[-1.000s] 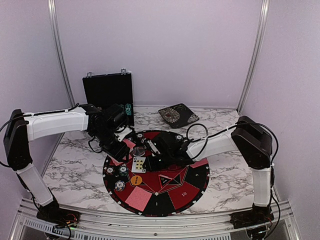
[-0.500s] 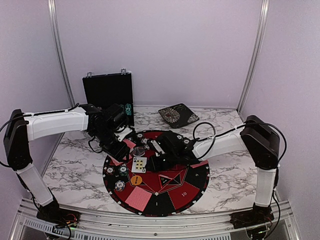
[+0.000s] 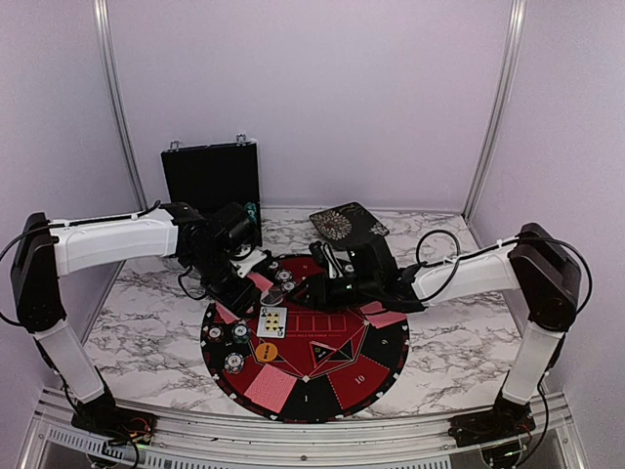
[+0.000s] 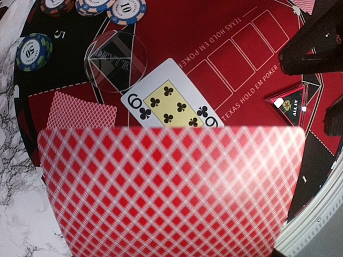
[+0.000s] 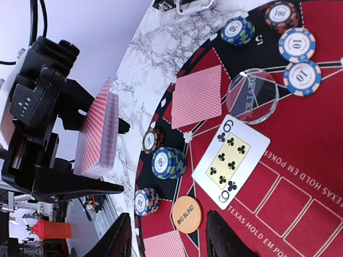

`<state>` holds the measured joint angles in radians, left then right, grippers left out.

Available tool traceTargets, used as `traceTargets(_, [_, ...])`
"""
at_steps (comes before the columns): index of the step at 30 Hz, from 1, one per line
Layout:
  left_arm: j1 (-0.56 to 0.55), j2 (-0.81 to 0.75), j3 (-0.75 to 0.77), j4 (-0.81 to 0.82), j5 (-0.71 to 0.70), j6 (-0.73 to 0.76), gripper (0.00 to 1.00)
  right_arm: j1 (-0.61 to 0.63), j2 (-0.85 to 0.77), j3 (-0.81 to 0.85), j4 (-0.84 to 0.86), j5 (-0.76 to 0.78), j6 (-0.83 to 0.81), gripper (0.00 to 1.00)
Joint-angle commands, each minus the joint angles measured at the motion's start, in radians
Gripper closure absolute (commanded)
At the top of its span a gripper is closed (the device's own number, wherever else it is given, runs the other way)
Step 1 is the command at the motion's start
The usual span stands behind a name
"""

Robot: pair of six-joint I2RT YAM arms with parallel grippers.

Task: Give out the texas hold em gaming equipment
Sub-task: Move the poker card to the community card area, then adjust the poker card at the face-down deck piles.

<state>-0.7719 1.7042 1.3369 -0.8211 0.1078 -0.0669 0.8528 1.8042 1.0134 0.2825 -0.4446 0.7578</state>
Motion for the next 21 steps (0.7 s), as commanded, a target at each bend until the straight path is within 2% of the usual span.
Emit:
traceTargets(1, [-0.02, 0.02, 0.051, -0.022, 0.006, 0.005, 0.65, -0.012, -0.012, -0.02, 0.169, -0.117, 0.106, 0.52])
traceTargets(9, [-0.043, 0.04, 0.073, -0.032, 0.0, -0.002, 0.65, -0.018, 0.012, -0.064, 0.314, -0.164, 0.204, 0.4])
traceTargets(21, [-0.068, 0.044, 0.077, -0.032, 0.017, -0.003, 0.65, -0.017, 0.078, -0.014, 0.356, -0.18, 0.25, 0.4])
